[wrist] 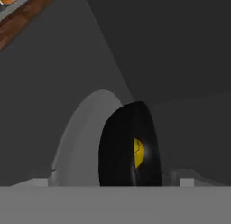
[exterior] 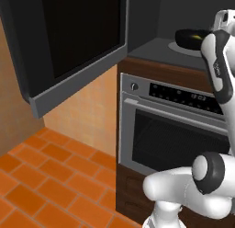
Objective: Pick the lemon from the sink and place it in the bowl. Then pick the bowl and place it in the microwave. Then close the microwave door and press the start button.
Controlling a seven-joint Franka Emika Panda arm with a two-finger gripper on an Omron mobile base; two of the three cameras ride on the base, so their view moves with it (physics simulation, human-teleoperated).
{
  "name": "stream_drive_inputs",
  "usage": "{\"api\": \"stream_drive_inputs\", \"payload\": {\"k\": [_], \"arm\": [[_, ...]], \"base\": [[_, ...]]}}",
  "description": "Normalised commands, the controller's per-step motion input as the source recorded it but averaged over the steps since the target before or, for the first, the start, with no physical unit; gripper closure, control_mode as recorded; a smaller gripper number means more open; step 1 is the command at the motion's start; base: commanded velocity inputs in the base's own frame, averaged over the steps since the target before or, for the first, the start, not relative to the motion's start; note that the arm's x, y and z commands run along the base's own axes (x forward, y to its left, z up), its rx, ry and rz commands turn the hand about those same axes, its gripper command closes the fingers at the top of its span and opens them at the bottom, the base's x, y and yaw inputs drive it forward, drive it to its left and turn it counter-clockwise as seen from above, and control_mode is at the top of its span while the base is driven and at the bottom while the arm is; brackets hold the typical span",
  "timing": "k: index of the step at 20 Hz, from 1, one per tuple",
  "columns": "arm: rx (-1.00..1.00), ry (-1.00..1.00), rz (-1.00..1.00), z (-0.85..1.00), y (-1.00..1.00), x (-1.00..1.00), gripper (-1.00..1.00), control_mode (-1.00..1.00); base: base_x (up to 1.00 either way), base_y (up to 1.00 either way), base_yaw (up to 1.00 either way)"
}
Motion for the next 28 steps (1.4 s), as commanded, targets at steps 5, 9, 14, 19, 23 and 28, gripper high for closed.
{"api": "stream_drive_inputs", "payload": {"k": [5,9,14,19,23,28], "arm": [[-0.01,0.00,0.00,0.54,0.33,-1.00,-1.00,-1.00],[0.00,0.00,0.00,0.20,0.39,-1.00,-1.00,-1.00],[0.00,-0.30,0.00,-0.03,0.57,-1.00,-1.00,-1.00],[0.00,-0.18,0.00,0.00,0.64,-1.00,-1.00,-1.00],[-0.05,-0.03,0.00,0.02,0.76,-1.00,-1.00,-1.00],[-0.06,-0.04,0.00,0.00,0.78,-1.00,-1.00,-1.00]], "base": [[0.00,0.00,0.00],[0.00,0.00,0.00],[0.00,0.00,0.00],[0.00,0.00,0.00],[0.00,0.00,0.00],[0.00,0.00,0.00]]}}
